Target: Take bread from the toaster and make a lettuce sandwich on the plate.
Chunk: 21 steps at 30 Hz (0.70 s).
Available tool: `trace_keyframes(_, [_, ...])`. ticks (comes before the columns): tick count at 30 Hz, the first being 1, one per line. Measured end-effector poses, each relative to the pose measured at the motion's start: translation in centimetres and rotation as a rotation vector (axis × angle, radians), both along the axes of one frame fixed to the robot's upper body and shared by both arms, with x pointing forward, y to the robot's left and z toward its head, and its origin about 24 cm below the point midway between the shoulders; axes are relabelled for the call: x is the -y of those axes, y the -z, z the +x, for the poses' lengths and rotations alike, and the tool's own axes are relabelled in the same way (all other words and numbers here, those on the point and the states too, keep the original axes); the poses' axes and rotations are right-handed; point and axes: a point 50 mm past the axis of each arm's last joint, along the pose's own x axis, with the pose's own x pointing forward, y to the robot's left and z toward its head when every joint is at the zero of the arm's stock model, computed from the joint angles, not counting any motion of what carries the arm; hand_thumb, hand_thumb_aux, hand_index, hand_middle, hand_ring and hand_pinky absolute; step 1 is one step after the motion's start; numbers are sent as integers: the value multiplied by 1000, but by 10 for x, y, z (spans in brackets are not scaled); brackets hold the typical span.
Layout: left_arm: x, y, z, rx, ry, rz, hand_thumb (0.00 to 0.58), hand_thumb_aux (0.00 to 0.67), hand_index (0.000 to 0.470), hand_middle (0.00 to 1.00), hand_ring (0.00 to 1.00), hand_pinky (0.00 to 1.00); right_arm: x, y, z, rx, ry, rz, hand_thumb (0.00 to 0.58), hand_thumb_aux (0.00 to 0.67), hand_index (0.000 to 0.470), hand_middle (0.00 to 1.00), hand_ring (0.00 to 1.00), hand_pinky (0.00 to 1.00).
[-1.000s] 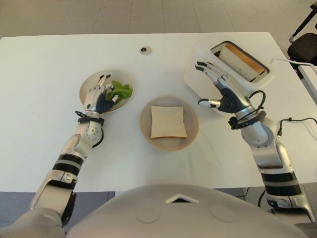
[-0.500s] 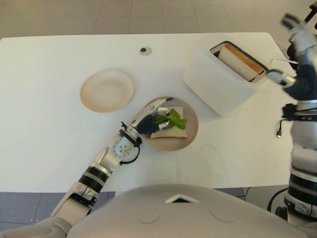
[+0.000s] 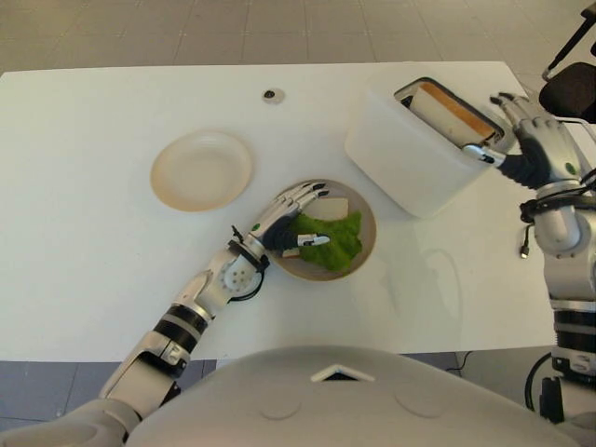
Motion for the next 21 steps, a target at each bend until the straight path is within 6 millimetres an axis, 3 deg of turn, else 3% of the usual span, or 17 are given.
trace_keyframes(1, [0, -1, 0, 2, -4, -2, 156, 97, 68, 0, 0, 0, -5, 1, 3, -5, -20, -4, 9, 5, 4, 0, 0, 0])
trace_keyframes(2, [-1, -1, -1, 5, -10, -7, 164, 102, 72, 0, 0, 0, -11, 2, 7, -10, -50, -7, 438, 339, 238, 0, 0, 0])
trace_keyframes(3, [-2, -1, -2, 5, -16, -9, 164, 102, 72, 0, 0, 0, -15, 1, 9, -10, -65, -8, 521, 457, 321, 0, 0, 0])
trace_keyframes(4, [-3, -1, -3, 3, -23, -9, 164, 102, 72, 0, 0, 0, -17, 1, 10, -10, -76, -8, 580, 670, 470, 192, 192, 192])
trace_keyframes(5, [-4, -1, -3, 2, -32, -11, 140, 87, 61, 0, 0, 0, -20, 0, 12, -5, -91, -9, 580, 670, 470, 1000, 1000, 1000])
trace_keyframes(8, [-9, -3, -4, 9, -59, -12, 75, 45, 31, 0, 0, 0, -25, -8, 14, 36, -122, 0, 580, 670, 470, 1000, 1000, 1000])
trace_keyframes(9, [-13, -4, -2, 19, -80, -11, 5, 3, 2, 0, 0, 0, -27, -12, 13, 60, -132, -1, 580, 670, 470, 1000, 1000, 1000])
trace_keyframes(16, [-31, -14, 7, 94, -217, -21, 0, 0, 0, 0, 0, 0, -31, -29, 7, 169, -160, 85, 580, 670, 470, 1000, 1000, 1000])
trace_keyframes(21, [-26, -9, 3, 104, -169, 69, 0, 0, 0, 0, 0, 0, -29, -36, 5, 212, -161, 114, 580, 670, 470, 1000, 1000, 1000])
